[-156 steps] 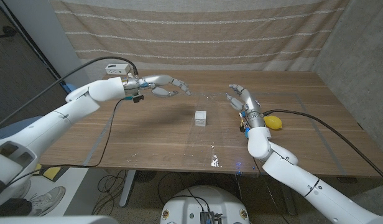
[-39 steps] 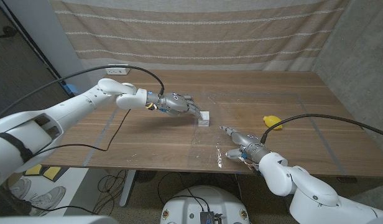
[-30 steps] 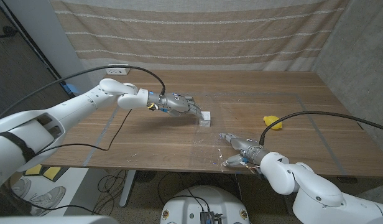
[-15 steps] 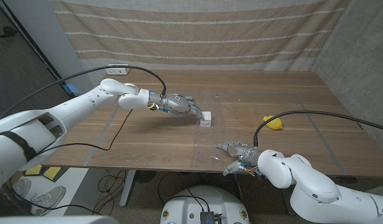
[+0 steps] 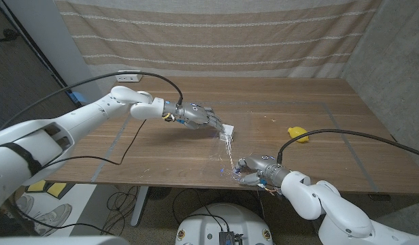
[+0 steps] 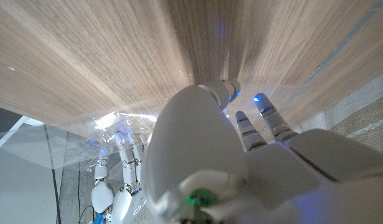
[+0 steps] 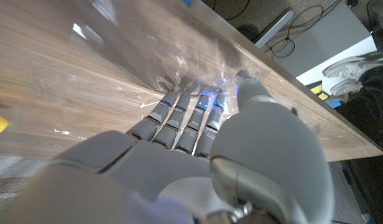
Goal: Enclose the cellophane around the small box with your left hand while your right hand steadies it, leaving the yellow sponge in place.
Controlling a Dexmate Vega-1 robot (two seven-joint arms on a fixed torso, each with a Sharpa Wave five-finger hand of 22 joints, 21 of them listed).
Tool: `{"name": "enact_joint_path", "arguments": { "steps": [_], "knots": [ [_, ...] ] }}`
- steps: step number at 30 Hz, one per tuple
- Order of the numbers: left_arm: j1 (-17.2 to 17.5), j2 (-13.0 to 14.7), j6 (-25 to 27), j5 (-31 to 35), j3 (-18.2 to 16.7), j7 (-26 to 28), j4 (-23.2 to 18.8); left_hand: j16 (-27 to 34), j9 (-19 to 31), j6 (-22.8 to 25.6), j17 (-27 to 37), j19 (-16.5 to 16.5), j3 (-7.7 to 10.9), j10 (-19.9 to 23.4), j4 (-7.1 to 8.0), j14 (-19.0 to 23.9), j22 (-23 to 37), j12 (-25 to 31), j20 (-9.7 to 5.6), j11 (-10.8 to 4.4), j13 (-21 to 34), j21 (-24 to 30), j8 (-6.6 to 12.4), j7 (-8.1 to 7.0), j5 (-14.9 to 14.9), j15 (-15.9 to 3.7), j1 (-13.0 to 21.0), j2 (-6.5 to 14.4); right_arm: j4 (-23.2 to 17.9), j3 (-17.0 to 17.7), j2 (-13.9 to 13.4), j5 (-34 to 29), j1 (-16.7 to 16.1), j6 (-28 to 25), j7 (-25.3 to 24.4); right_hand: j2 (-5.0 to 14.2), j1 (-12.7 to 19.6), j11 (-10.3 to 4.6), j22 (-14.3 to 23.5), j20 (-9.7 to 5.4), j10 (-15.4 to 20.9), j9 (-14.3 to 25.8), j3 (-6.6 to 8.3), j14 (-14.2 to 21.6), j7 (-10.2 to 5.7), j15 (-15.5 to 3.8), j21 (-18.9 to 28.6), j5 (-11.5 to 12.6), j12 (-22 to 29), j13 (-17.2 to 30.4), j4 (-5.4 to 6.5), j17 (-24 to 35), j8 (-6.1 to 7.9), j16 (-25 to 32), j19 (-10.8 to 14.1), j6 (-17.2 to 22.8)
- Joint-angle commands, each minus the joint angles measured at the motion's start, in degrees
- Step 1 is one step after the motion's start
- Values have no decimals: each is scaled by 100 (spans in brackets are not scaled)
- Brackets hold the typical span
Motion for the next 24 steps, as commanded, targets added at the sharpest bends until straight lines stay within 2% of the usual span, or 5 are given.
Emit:
{"name": "enact_joint_path", "arguments": {
  "steps": [1,6,9,16,24],
  "knots": [
    [-104,-56,49,22,73,83,158,-29,17,-32,30,-121,10,-1,34,-16,3,-3,21,8,35,54,-10,-2,-22,-234,33,10,537,701,424,221,-845,1045,-3432,163,106,970,52,312,1428,68,22,2165,286,-544,352,-105,133,10,-49,94,149,129,506,889],
    [-137,-74,65,17,102,108,199,-29,17,-142,33,-132,3,-19,33,-24,-1,-29,20,7,38,79,-44,3,-25,-243,23,5,893,930,957,156,-898,1289,-4257,232,164,943,54,230,1602,59,44,2317,394,-562,380,-165,165,17,-51,131,142,168,520,1138],
    [-137,-69,85,6,109,113,188,-31,17,-158,34,-142,2,-29,29,-32,-3,-40,23,6,39,88,-43,2,-24,-243,22,2,1186,1043,1319,190,-848,1574,-4772,251,177,933,56,191,1667,60,41,2396,392,-558,385,-189,190,43,-44,160,108,202,505,1161],
    [-140,-67,150,-65,100,25,174,-33,18,-223,34,-151,-2,-55,20,-42,-6,-65,12,5,41,110,-53,3,-18,-236,19,-10,1535,1282,1642,402,-666,2043,-5018,282,170,920,59,206,1673,67,46,2401,373,-541,377,-217,195,84,-11,160,50,158,434,1180],
    [-207,-138,179,-56,145,17,274,-41,18,-287,32,-170,-8,-87,7,-66,-9,-92,16,5,44,133,-56,14,-8,-232,19,-25,1925,1574,2132,729,-582,2535,-5576,314,161,924,64,283,1743,77,47,2433,397,-536,365,-247,230,126,26,184,1,146,346,1229]
  ]
}}
